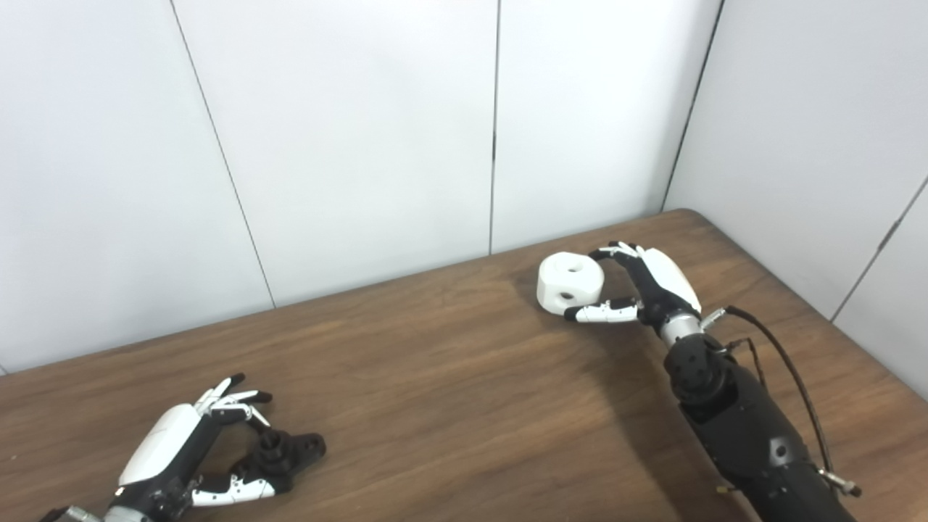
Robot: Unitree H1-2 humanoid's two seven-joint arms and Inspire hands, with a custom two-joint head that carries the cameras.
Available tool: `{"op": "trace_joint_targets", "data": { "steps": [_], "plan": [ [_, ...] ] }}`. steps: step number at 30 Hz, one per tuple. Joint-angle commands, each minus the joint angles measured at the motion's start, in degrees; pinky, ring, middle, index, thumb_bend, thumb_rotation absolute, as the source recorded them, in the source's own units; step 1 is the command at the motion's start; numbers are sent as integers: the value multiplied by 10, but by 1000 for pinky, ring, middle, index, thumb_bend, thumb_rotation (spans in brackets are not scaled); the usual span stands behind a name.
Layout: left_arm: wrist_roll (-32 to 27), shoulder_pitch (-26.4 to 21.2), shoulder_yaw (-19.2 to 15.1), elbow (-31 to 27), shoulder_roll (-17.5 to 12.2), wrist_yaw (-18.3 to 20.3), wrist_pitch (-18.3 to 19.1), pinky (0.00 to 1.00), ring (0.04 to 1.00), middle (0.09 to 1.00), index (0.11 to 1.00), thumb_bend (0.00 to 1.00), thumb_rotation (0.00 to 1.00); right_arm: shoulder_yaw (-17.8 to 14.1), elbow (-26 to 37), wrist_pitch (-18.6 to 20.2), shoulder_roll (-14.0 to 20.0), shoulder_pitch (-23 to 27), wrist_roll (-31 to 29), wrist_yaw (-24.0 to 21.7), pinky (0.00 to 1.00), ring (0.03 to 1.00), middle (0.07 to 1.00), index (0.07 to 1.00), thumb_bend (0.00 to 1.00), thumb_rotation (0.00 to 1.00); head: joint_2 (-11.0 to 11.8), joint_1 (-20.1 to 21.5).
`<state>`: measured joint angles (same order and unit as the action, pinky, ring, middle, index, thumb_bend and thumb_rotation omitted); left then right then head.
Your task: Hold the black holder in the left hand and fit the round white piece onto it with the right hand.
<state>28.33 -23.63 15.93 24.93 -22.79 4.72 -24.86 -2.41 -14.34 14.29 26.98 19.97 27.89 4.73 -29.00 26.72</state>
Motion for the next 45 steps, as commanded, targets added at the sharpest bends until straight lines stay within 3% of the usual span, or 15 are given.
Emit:
{"op": "trace_joint_targets", "data": {
  "steps": [1, 14, 18, 20, 23, 45],
  "plan": [
    [1, 2, -4, -17, -16, 7, 5, 1000, 991, 829, 483, 520, 41, -4, 10, -14, 17, 28, 5, 18, 999, 1000, 934, 781, 887, 377, -3, 2],
    [3, 12, -11, -34, -19, 10, 12, 1000, 988, 828, 483, 519, 41, 5, -62, -22, -1, 57, 11, 71, 1000, 993, 892, 691, 830, 399, -1, -2],
    [3, 15, -13, -43, -20, 11, 17, 1000, 987, 829, 483, 519, 41, 7, -133, -72, -12, 75, 4, 122, 1000, 982, 859, 591, 813, 304, -1, -6],
    [2, 18, -14, -50, -20, 13, 21, 1000, 986, 827, 483, 519, 41, 10, -159, -89, -16, 83, 6, 143, 1000, 972, 832, 506, 586, 182, -1, -7],
    [2, 23, -17, -62, -20, 16, 31, 1000, 983, 826, 483, 519, 41, 18, -177, -105, -19, 88, 8, 162, 1000, 956, 802, 485, 532, 148, -2, -8],
    [5, 19, -26, -56, -22, 13, 28, 1000, 984, 824, 483, 519, 40, 22, -171, -117, -19, 88, -6, 171, 1000, 938, 784, 483, 526, 142, -3, -11]
  ]
}}
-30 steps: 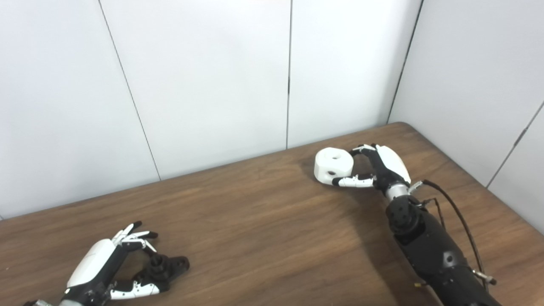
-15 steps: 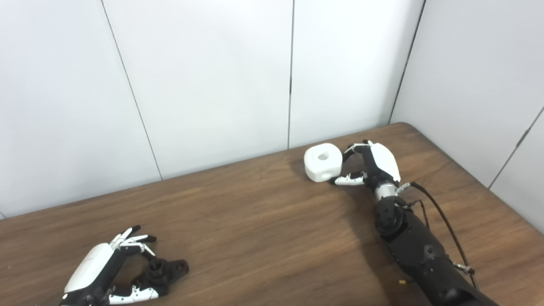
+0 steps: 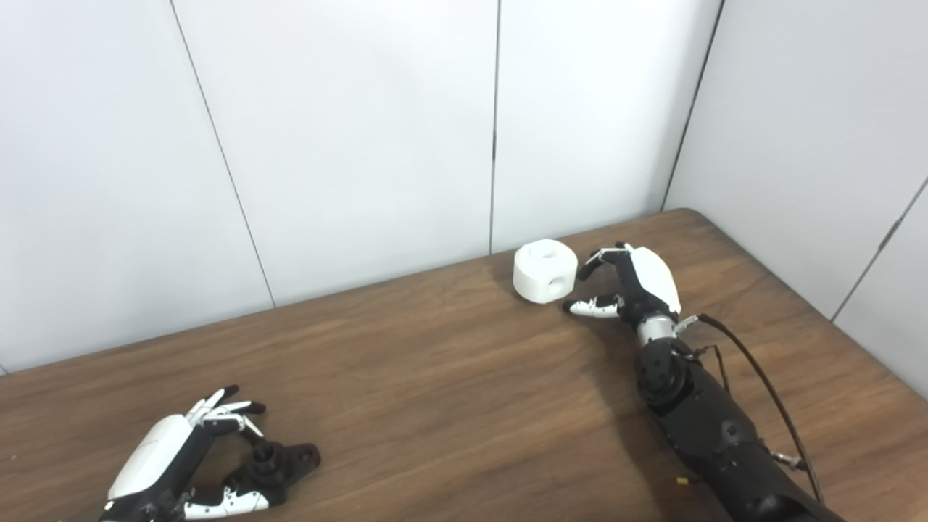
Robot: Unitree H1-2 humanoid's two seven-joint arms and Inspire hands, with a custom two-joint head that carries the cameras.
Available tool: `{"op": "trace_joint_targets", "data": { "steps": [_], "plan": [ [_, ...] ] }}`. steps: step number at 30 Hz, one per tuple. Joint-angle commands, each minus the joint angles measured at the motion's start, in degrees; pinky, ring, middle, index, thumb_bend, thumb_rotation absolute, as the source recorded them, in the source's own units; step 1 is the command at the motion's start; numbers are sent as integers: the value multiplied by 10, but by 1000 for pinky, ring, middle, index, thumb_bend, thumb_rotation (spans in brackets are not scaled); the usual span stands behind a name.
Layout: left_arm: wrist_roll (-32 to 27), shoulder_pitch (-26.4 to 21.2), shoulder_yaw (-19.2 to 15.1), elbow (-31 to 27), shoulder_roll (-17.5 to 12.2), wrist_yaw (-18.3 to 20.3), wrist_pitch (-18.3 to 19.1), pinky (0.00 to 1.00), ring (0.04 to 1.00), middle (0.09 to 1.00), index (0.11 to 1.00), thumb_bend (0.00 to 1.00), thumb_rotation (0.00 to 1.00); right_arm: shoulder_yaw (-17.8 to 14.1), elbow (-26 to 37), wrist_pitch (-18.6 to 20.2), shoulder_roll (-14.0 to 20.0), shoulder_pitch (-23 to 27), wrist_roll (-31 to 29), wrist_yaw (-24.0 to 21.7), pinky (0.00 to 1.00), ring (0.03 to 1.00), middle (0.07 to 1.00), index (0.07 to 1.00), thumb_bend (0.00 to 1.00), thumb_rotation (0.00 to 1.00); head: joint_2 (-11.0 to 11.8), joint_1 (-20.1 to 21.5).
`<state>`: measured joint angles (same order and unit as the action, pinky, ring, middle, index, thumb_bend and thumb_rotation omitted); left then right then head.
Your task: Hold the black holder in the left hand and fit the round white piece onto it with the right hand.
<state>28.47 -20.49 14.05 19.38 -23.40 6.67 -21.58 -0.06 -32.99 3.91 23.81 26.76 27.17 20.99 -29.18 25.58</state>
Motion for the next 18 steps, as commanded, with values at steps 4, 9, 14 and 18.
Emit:
{"op": "trace_joint_targets", "data": {
  "steps": [4, 9, 14, 18],
  "plan": [
    [2, -16, -8, 7, -17, -6, -10, 1000, 986, 824, 483, 519, 40, 7, 22, 0, 19, 20, 8, -6, 1000, 943, 805, 487, 525, 147, -1, 3],
    [3, -20, -9, 11, -18, -5, -15, 1000, 989, 824, 483, 519, 41, 5, 45, 28, 19, 17, 11, -13, 1000, 953, 820, 491, 525, 150, 2, 4],
    [1, -22, -10, 10, -19, -2, -17, 1000, 990, 824, 483, 519, 42, 4, 73, 52, 21, 11, 19, -15, 1000, 962, 830, 514, 609, 169, 2, 4],
    [7, -26, -10, 16, -20, -8, -24, 1000, 985, 821, 483, 520, 42, 7, 100, 84, 24, 4, 37, -16, 1000, 978, 853, 637, 937, 277, 2, 4]
  ]
}}
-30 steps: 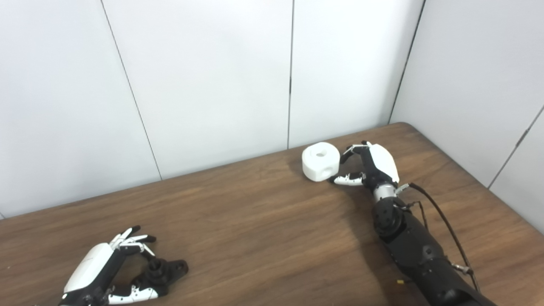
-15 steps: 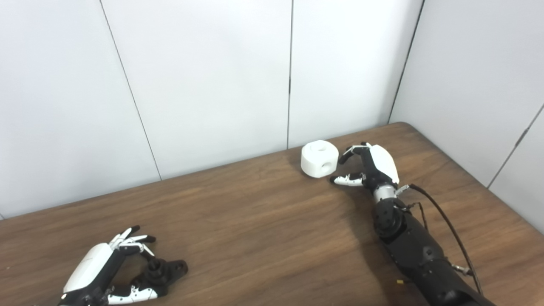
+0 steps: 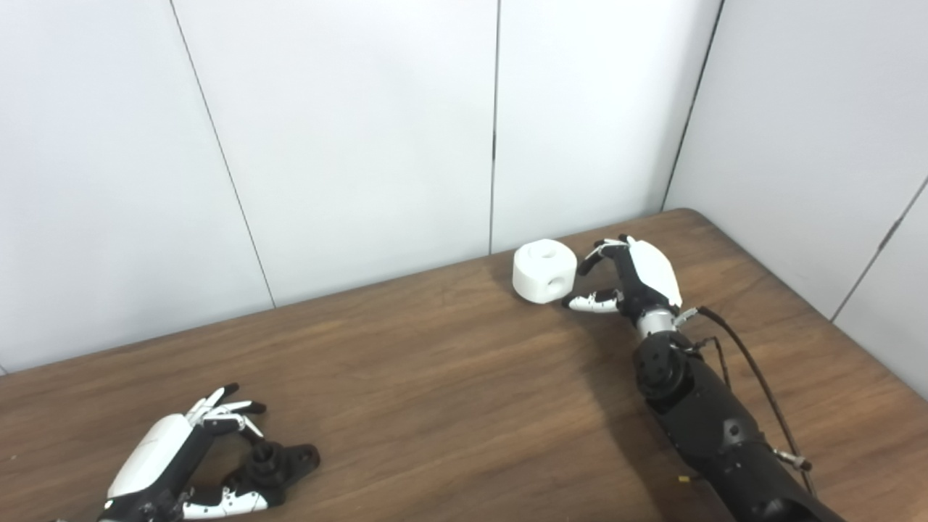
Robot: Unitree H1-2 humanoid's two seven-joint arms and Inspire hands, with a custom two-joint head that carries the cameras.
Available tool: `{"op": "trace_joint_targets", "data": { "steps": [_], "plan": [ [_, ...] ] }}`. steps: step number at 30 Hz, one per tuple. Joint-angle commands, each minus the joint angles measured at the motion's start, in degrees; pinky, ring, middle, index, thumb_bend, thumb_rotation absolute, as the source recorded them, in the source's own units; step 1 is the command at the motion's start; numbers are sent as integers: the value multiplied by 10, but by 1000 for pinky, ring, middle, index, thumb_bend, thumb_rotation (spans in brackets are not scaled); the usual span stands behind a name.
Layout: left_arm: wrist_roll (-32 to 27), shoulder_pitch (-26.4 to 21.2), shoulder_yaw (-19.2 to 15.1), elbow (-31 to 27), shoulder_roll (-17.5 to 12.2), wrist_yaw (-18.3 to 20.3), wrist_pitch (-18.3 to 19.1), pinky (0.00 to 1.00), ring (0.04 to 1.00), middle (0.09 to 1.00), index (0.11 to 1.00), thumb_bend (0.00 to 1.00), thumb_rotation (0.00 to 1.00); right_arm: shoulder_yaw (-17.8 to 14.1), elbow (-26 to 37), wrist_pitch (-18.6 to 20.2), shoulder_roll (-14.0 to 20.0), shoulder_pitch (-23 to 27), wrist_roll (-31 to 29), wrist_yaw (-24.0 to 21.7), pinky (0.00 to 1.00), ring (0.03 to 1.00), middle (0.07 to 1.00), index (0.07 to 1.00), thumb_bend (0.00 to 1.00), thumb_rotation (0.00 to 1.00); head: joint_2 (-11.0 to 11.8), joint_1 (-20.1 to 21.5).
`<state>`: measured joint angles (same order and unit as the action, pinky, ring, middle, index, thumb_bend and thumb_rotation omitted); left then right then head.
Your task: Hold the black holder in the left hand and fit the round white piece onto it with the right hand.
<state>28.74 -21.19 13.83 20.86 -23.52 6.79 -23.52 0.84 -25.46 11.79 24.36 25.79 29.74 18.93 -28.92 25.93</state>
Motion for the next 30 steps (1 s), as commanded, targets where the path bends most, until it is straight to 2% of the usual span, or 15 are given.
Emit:
{"op": "trace_joint_targets", "data": {
  "steps": [1, 10, 18, 30],
  "plan": [
    [5, -19, -8, 3, -19, -10, -6, 1000, 984, 821, 483, 520, 42, -3, 31, 9, 19, 12, 13, 4, 1000, 986, 862, 656, 949, 287, 0, 1],
    [1, -20, -14, 6, -19, -8, -9, 1000, 989, 820, 483, 519, 42, -3, 58, 29, 27, 5, 12, -25, 1000, 1000, 936, 788, 976, 313, 1, 1],
    [0, -17, -17, -1, -24, -5, -13, 1000, 986, 819, 483, 519, 42, -3, 53, 27, 30, 17, 3, -53, 1000, 1000, 971, 841, 993, 322, 4, 5],
    [-1, -4, -22, -25, -28, -1, -3, 1000, 970, 812, 483, 519, 39, 6, 1, 14, 38, 54, -9, -78, 1000, 1000, 984, 866, 1000, 312, 12, 5]
  ]
}}
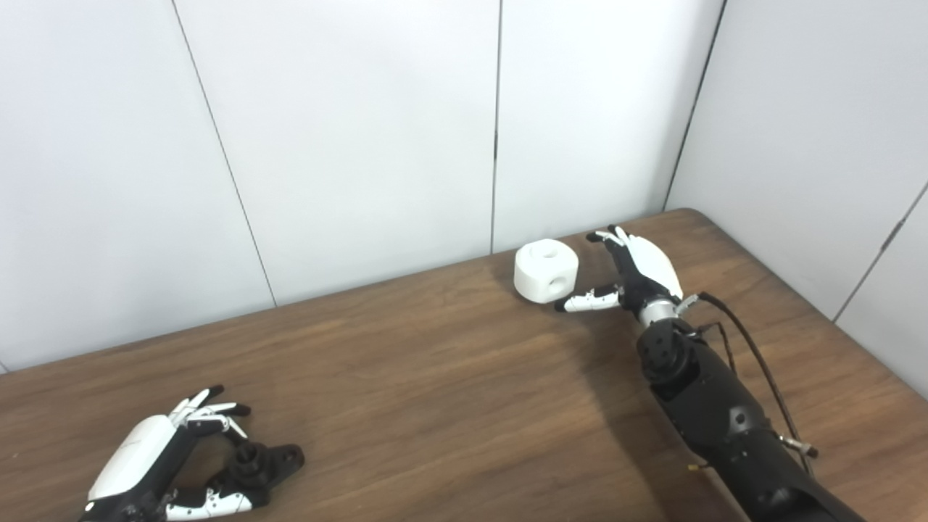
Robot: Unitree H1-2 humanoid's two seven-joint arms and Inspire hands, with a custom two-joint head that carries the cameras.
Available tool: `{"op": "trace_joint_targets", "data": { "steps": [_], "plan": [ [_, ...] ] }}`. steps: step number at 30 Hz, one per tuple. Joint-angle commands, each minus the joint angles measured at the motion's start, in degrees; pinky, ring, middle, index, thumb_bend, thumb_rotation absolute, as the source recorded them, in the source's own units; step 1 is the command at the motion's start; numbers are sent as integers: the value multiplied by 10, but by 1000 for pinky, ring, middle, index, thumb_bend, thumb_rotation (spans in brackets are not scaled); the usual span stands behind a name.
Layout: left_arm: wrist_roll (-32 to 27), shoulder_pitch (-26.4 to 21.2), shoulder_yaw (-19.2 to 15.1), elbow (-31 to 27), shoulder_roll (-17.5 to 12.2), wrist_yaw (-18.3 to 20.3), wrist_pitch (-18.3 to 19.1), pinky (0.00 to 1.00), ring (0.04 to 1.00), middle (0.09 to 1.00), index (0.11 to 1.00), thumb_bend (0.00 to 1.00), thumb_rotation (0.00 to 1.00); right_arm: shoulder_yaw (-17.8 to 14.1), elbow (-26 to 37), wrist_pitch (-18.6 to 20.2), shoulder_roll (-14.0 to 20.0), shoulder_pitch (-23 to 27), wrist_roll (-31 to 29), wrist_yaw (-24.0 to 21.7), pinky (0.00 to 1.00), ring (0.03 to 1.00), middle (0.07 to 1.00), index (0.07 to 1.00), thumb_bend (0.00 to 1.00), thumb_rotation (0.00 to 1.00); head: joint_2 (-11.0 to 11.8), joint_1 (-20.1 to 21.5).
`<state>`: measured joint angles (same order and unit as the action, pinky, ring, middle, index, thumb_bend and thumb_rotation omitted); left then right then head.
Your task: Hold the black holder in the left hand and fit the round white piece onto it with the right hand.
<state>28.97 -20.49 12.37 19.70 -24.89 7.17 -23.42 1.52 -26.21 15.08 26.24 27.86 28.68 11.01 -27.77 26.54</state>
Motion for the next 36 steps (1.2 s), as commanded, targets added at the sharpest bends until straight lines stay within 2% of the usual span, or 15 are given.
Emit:
{"op": "trace_joint_targets", "data": {
  "steps": [1, 10, 15, 19, 23, 33, 36],
  "plan": [
    [-5, -10, -8, -15, -14, -4, -4, 1000, 969, 811, 483, 518, 39, 0, 4, -21, 21, 36, -2, -3, 1000, 1000, 986, 866, 1000, 313, 1, -1],
    [-8, -2, -11, -36, -13, 4, 7, 1000, 965, 809, 483, 518, 39, 12, -37, -58, 36, 57, -25, -38, 1000, 1000, 988, 835, 1000, 272, 11, -1],
    [-7, 5, -14, -49, -14, 3, 9, 1000, 960, 805, 483, 518, 39, 13, -56, -87, 49, 68, -53, -81, 1000, 1000, 999, 815, 1000, 242, 15, 0],
    [-6, 8, -16, -56, -16, 3, 8, 1000, 954, 798, 483, 518, 38, 28, -70, -100, 67, 79, -55, -116, 1000, 1000, 999, 834, 1000, 244, 20, 1],
    [-5, 12, -17, -65, -15, 4, 10, 1000, 949, 794, 483, 518, 38, 37, -89, -115, 76, 87, -57, -128, 984, 1000, 997, 844, 1000, 235, 26, 6],
    [-5, 28, -21, -111, -17, 28, 52, 1000, 957, 799, 483, 517, 38, 32, -125, -149, 87, 109, -95, -173, 956, 1000, 1000, 853, 1000, 164, 39, 23],
    [-4, 30, -22, -116, -21, 26, 46, 1000, 953, 798, 483, 517, 38, 32, -137, -155, 88, 115, -107, -188, 917, 1000, 1000, 850, 1000, 152, 42, 18]
  ]
}}
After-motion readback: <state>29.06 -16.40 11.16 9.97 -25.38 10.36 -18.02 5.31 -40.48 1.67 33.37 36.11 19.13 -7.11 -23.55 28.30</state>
